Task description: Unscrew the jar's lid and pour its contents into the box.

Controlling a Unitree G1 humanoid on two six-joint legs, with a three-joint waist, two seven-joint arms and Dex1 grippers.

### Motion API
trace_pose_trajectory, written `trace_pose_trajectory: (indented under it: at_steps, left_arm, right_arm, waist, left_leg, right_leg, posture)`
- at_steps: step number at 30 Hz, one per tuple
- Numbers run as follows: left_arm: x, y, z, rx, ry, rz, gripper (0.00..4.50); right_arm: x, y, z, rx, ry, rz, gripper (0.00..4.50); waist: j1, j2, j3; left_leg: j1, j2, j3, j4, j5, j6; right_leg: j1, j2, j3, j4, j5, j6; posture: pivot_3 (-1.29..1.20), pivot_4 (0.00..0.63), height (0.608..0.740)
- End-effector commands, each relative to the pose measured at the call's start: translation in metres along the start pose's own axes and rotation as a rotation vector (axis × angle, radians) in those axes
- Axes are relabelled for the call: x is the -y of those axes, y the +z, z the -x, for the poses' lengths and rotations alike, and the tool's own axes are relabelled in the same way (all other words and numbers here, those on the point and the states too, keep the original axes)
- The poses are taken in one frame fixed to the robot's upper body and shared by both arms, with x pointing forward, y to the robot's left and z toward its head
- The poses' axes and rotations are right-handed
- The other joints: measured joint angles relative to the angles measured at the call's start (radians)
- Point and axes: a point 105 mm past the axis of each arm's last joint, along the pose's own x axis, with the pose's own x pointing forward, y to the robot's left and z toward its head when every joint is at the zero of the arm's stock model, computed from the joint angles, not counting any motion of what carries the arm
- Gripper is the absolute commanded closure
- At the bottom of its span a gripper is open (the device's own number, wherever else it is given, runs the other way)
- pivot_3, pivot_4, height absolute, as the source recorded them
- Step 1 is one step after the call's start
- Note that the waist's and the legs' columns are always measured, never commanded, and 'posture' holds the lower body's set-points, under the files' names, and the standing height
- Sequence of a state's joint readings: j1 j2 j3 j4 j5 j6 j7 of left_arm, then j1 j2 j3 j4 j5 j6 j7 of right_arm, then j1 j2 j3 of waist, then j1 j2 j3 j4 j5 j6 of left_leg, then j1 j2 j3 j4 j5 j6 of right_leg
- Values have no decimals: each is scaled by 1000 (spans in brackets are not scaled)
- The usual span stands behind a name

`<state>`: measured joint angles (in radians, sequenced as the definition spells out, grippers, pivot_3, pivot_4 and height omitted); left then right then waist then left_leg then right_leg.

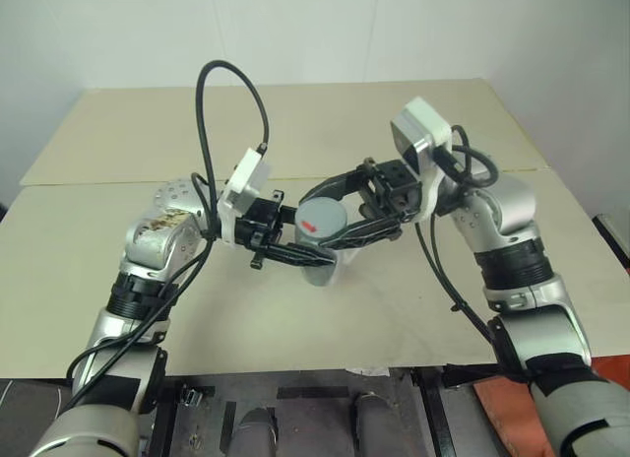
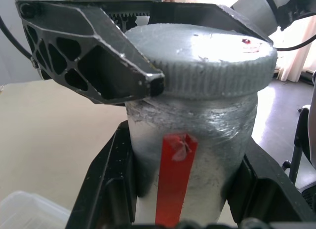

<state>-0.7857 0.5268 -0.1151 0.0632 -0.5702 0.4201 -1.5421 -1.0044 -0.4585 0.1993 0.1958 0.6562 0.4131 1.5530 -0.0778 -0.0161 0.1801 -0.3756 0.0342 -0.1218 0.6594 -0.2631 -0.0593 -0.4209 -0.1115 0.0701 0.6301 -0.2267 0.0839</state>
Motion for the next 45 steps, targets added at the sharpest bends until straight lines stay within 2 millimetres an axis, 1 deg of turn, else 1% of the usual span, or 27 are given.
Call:
trace_pose_trajectory:
  at_steps: [1, 2, 4, 5, 7, 8, 12, 15, 18, 22, 24, 26, 34, 38, 42, 45]
  left_arm:
    - [5, 13, -3, 41, -39, -46, 2579]
    - [5, 12, -1, 37, -25, -43, 2579]
    - [2, 9, 4, 32, 16, -33, 2579]
    - [1, 9, 8, 30, 41, -29, 2579]
    - [-1, 7, 14, 33, 85, -18, 2579]
    - [-2, 4, 19, 27, 121, -12, 2579]
    - [-7, -5, 32, 8, 229, 2, 2579]
    - [-12, -13, 36, -6, 285, 7, 2579]
    - [-16, -15, 33, -2, 302, 11, 2579]
    - [-18, -17, 26, 2, 287, 4, 2579]
    - [-21, -15, 21, 11, 274, -6, 2579]
    - [-24, -13, 18, 15, 268, -13, 2579]
    - [-24, -10, 16, 18, 257, -32, 2579]
    - [-23, -9, 18, 16, 260, -37, 2579]
    - [-21, -10, 21, 7, 269, -39, 2579]
    - [-20, -11, 24, 0, 278, -35, 2579]
  right_arm:
    - [-2, 3, -3, -42, 29, 80, 1026]
    - [-1, 3, -1, -43, 5, 86, 864]
    - [-1, 5, 4, -41, -67, 107, 252]
    - [-2, 7, 8, -42, -112, 122, 24]
    - [-5, 10, 17, -45, -192, 146, 24]
    - [-8, 12, 24, -48, -261, 155, 24]
    - [-18, 15, 41, -79, -446, 160, 24]
    - [-26, 17, 48, -106, -551, 158, 24]
    - [-29, 18, 42, -116, -592, 151, 24]
    - [-23, 18, 25, -132, -640, 138, 24]
    - [-17, 18, 12, -131, -654, 145, 24]
    - [-9, 17, 4, -139, -670, 156, 24]
    - [12, 10, -11, -165, -689, 165, 24]
    - [20, 7, -12, -166, -717, 148, 24]
    - [26, 4, -4, -167, -763, 129, 24]
    - [26, 5, 3, -160, -778, 126, 24]
  waist:
    - [1, 0, 0]
    - [1, 0, 0]
    - [2, 0, 0]
    - [3, 0, 0]
    - [5, 0, 0]
    - [6, 0, 0]
    - [8, 1, 0]
    - [9, 1, 0]
    - [7, 1, 0]
    - [7, 1, 0]
    - [7, 1, 0]
    - [7, 1, 0]
    - [8, 1, 0]
    - [7, 1, 1]
    - [7, 1, 1]
    - [7, 1, 1]
  left_leg:
    - [0, 0, 0, 0, 0, 0]
    - [0, 0, 0, 0, 0, 0]
    - [0, 0, 0, 0, 0, 0]
    - [0, 0, 0, 0, 0, 0]
    - [0, 0, 0, 0, 0, 0]
    - [-1, 0, 0, 0, 0, 0]
    - [-1, 0, 0, 0, 0, 0]
    - [-1, 0, 0, 0, 0, 0]
    - [0, 0, 0, 0, 0, 1]
    - [0, 0, 0, 0, 0, 1]
    - [0, 0, 0, 0, 0, 1]
    - [0, 0, 0, 0, 0, 1]
    - [-1, 0, 0, 0, 0, 1]
    - [-1, 0, 0, 0, 0, 1]
    - [-1, 0, 0, 0, 0, 1]
    - [-1, 0, 0, 0, 0, 1]
  right_leg:
    - [0, 0, 0, 0, 0, 0]
    - [0, 0, 0, 0, 0, 0]
    - [0, 0, 0, 0, 0, 0]
    - [0, 0, 0, 0, 0, 0]
    - [0, 0, 0, 1, 0, 0]
    - [0, 0, 0, 1, 0, 0]
    - [-1, 0, 0, 0, 0, 0]
    - [0, 0, 0, 0, 0, 0]
    - [0, 0, 0, -1, 0, 0]
    - [0, 0, 0, -1, 0, 0]
    - [0, 0, 0, -1, 0, 0]
    - [-1, 0, 0, -1, 0, 0]
    - [-1, 0, 0, -1, 0, 0]
    - [-1, 0, 0, 0, 0, 0]
    - [-1, 0, 0, 0, 0, 0]
    - [-1, 0, 0, 0, 0, 0]
  posture:
    - [0, 150, 740]
    - [0, 150, 740]
    - [0, 150, 740]
    - [0, 150, 740]
    - [0, 150, 740]
    - [0, 150, 740]
    - [0, 150, 740]
    - [0, 150, 740]
    - [0, 150, 740]
    - [0, 150, 740]
    - [0, 150, 740]
    - [0, 150, 740]
    - [0, 150, 740]
    - [0, 150, 740]
    - [0, 150, 740]
    - [0, 150, 740]
